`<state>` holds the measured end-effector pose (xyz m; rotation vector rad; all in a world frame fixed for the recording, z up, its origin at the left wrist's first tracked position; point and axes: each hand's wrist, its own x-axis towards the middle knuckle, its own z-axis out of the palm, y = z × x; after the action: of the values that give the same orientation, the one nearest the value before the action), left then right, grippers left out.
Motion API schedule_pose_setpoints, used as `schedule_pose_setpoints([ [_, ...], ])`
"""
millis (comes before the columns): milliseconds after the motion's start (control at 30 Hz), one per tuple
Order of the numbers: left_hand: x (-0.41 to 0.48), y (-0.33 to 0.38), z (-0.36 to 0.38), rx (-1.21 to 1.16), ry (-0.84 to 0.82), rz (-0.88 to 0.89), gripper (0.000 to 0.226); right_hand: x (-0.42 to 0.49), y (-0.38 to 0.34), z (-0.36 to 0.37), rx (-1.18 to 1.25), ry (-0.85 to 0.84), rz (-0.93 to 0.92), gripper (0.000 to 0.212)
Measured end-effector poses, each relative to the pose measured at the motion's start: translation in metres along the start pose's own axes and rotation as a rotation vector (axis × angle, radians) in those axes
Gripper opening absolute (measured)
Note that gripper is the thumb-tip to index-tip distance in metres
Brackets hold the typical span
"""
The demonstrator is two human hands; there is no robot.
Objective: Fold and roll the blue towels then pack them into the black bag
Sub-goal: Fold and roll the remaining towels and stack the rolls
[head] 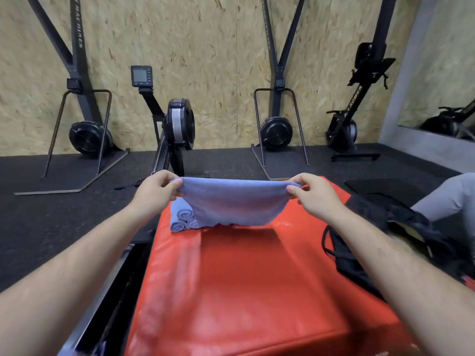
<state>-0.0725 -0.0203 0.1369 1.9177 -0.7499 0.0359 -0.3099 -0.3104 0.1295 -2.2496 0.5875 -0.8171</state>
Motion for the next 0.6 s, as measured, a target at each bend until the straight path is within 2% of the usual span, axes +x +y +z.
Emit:
schedule_pose_setpoints([
  [300,-0.101,-0.127,0.058,0.142,-0.193,-0.193,0.015,-0.106,0.093,0.07,-0.132,-0.236,0.138,0.004],
  [433,-0.127,-0.138,0.067,0.257,-0.259,-0.211,0.027,-0.131,0.108,0.075,-0.18,-0.327,0.147,0.006],
  [533,-0.129,-0.138,0.066,0.296,-0.296,-0.217,0.043,-0.136,0.113,0.073,-0.242,-0.427,0.176,0.023],
  [600,-0.129,-0.138,0.069,0.303,-0.325,-0.199,0.038,-0.136,0.114,0.076,-0.303,-0.473,0.196,0.027],
])
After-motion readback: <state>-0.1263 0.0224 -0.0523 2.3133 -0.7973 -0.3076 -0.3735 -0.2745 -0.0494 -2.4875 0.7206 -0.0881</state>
